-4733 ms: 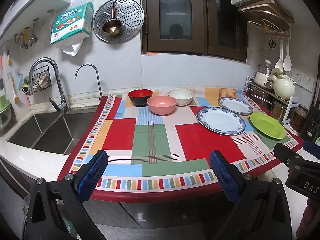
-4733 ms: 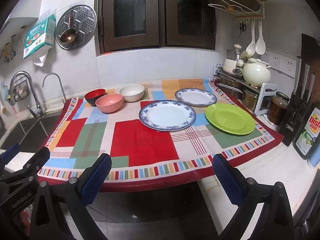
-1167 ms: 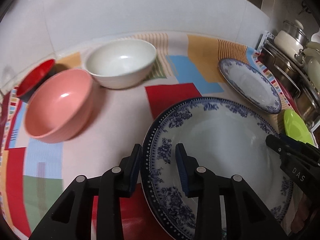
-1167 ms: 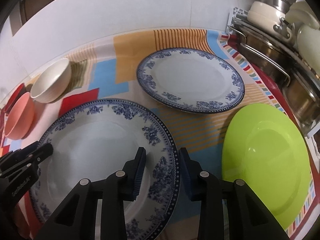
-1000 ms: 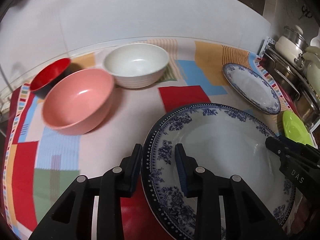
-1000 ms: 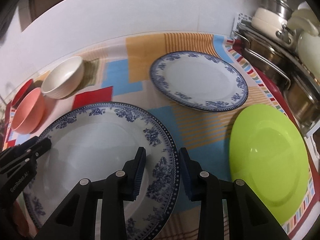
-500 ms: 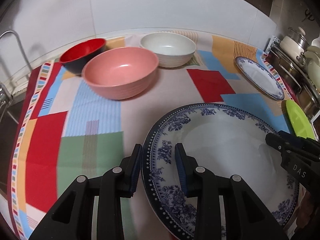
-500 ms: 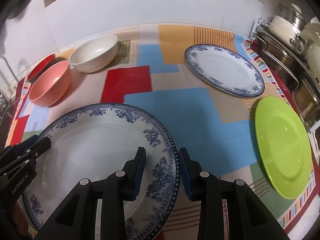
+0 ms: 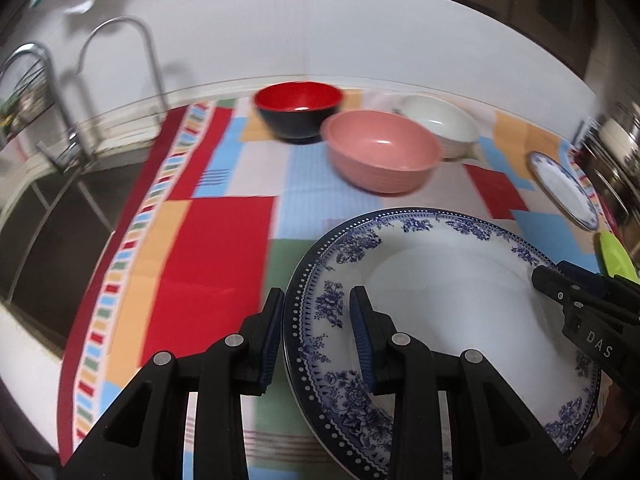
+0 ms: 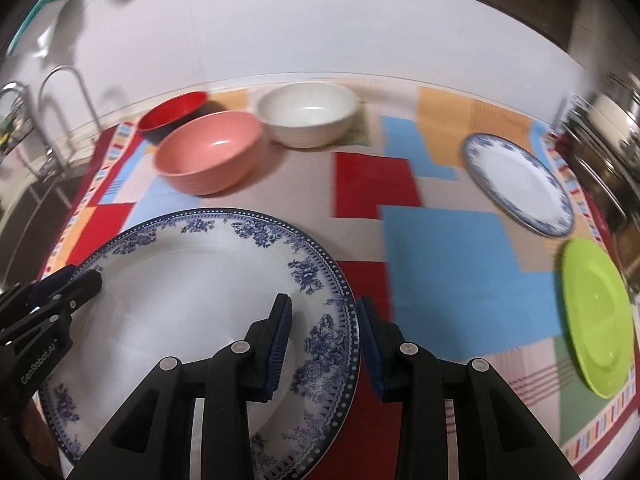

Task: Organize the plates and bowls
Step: 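Carry the large plate toward the sink with both tools, lower and release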

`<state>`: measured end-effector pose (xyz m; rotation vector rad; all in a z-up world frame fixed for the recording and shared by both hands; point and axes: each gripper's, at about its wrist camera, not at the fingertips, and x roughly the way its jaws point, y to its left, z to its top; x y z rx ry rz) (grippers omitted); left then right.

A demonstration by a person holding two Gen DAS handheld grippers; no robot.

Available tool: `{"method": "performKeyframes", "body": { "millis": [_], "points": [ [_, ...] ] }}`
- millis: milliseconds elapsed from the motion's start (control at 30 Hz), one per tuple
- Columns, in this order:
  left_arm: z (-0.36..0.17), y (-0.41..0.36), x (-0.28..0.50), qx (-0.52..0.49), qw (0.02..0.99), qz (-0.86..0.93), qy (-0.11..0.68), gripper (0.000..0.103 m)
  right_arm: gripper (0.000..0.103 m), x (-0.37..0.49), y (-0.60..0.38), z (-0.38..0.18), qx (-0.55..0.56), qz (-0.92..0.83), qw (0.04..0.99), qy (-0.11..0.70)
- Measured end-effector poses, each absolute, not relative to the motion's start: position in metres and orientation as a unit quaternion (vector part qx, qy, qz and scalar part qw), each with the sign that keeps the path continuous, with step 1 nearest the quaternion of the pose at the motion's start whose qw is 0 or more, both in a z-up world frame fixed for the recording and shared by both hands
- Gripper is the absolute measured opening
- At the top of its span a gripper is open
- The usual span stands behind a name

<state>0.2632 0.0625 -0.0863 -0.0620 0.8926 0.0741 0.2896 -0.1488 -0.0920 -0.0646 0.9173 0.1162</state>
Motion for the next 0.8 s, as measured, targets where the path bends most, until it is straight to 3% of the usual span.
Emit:
{"method": "performKeyframes", "body": {
  "millis": [367, 800],
  "points": [
    [-0.102, 0.125, 0.252, -0.05, 0.89, 0.081, 0.445, 0.033, 0.035, 0.298, -0.084, -0.105, -0.052, 0.105, 0.886, 0.449],
    [-0.118, 0.143, 0.253, -0.041, 0.879, 0.067, 0.47, 0.034, 0.035, 0.296, -0.061, -0.122, -0.054, 0.1, 0.87, 0.48]
  ]
}}
